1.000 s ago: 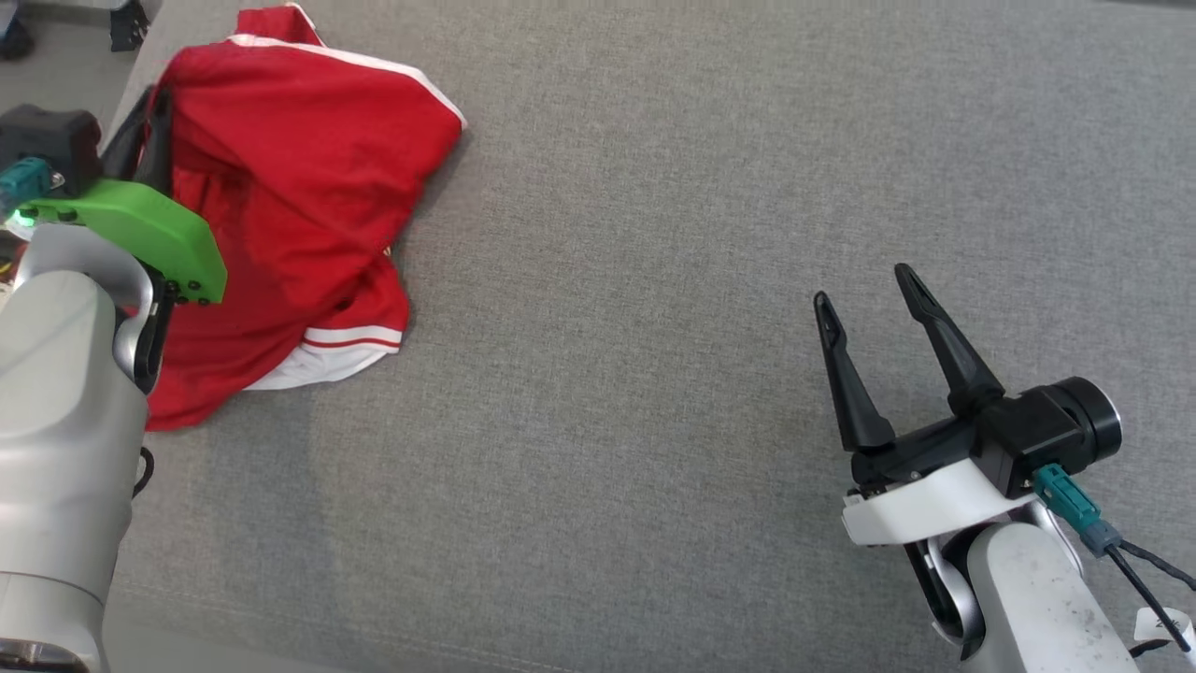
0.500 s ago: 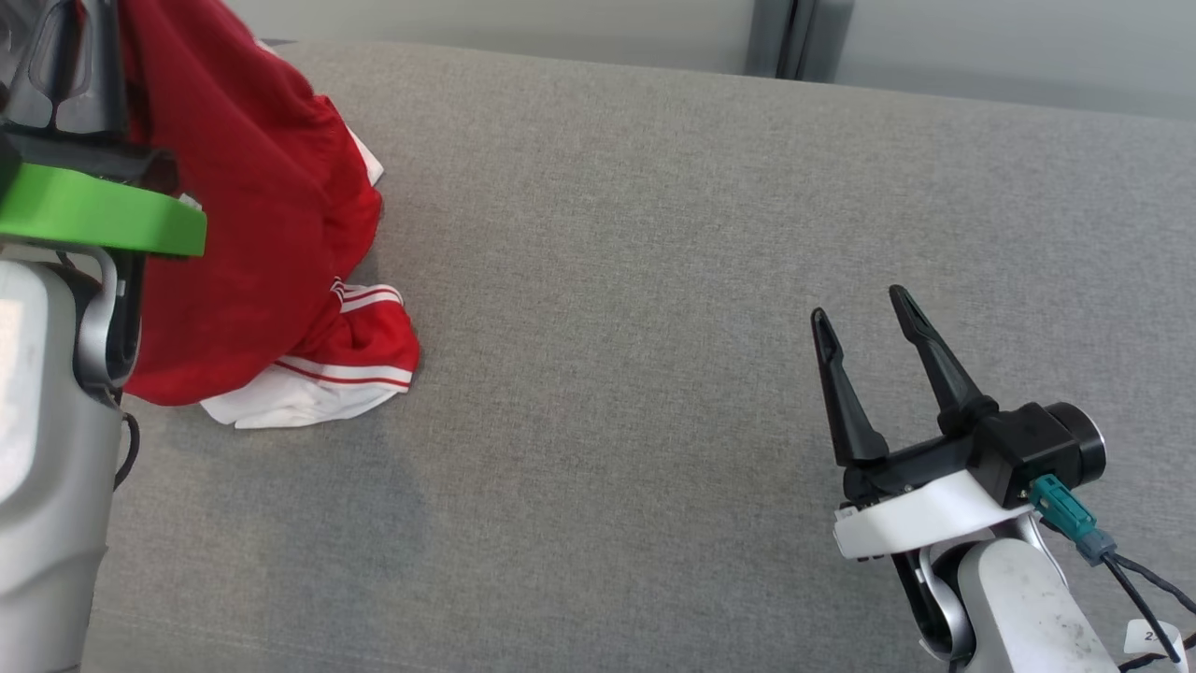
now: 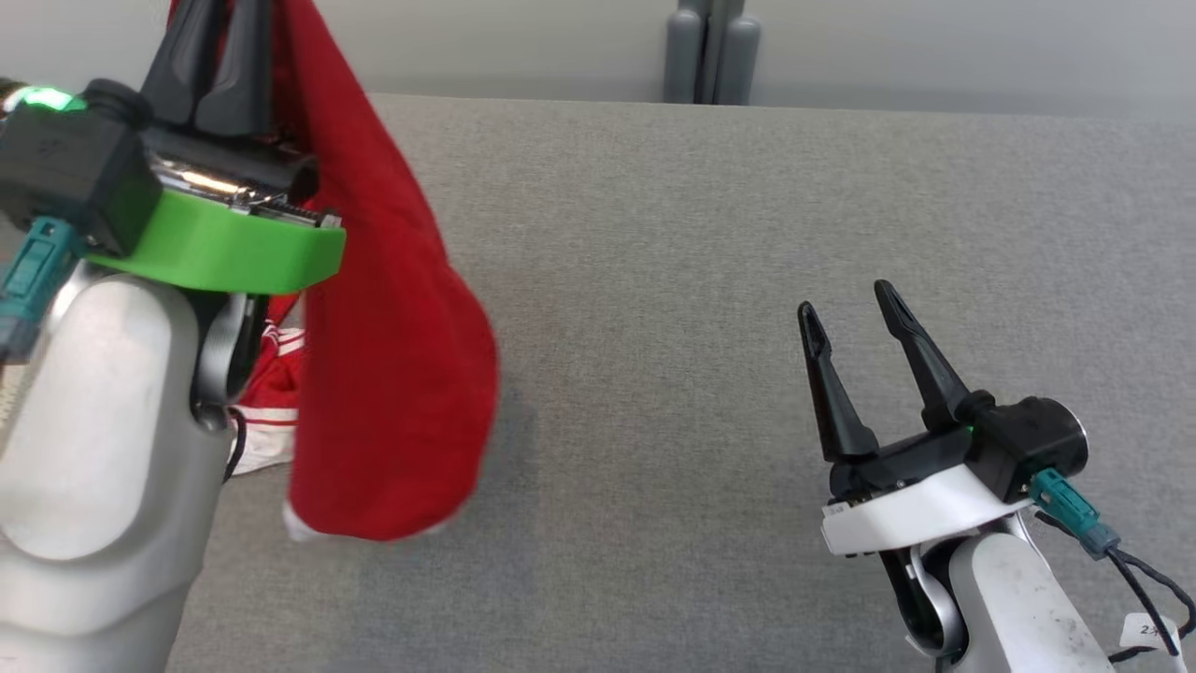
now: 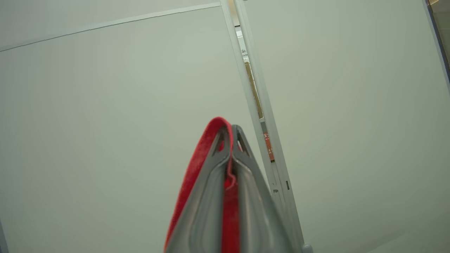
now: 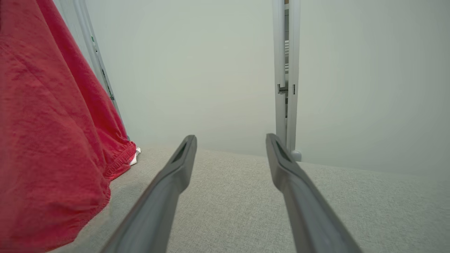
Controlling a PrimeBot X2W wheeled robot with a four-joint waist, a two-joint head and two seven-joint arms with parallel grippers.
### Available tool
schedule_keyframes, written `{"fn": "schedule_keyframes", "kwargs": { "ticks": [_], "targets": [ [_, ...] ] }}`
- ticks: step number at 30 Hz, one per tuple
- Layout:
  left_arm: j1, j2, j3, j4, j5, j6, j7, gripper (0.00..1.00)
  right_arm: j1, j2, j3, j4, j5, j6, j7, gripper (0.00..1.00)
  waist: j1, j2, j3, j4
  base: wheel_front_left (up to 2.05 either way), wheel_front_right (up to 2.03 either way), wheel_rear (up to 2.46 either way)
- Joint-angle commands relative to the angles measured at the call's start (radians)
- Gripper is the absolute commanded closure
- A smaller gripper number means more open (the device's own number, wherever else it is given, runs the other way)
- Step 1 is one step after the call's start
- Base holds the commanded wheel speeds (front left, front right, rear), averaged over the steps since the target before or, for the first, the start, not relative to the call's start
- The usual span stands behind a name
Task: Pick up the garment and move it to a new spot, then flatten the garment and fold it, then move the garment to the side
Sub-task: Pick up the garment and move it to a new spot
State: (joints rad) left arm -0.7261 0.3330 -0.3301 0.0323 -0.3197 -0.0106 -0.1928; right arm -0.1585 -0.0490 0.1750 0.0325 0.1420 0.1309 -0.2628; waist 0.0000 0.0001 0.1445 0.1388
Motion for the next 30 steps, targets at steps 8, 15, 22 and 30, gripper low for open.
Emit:
{"fn": "schedule_keyframes", "kwargs": {
  "ticks": [8,15,22,30],
  "targets": [
    [-0.073,-0.058,-0.069,0.04,0.04,0.015,0.032,1.0,-0.045,-0.002,0.011,-0.021,0.044,0.0,-0.003,0.0,0.0,-0.0001,0.074,-0.21,0.0,0.0,0.0],
    [-0.134,-0.129,-0.121,0.157,0.072,0.042,0.017,1.0,-0.071,-0.002,0.004,-0.035,0.08,0.0,-0.003,0.0,0.0,-0.0001,0.13,-0.366,0.0,0.0,0.0],
    [-0.174,-0.244,-0.208,0.33,0.081,0.05,-0.024,1.0,-0.081,-0.001,0.011,-0.041,0.114,0.0,-0.003,0.0,0.0,-0.0001,0.17,-0.472,0.0,0.0,0.0],
    [-0.147,-0.28,-0.424,0.436,-0.031,0.002,-0.047,0.0,-0.071,-0.001,0.017,-0.04,0.124,0.0,-0.003,0.0,0.0,-0.0001,0.164,-0.488,0.0,0.0,0.0]
  ]
}}
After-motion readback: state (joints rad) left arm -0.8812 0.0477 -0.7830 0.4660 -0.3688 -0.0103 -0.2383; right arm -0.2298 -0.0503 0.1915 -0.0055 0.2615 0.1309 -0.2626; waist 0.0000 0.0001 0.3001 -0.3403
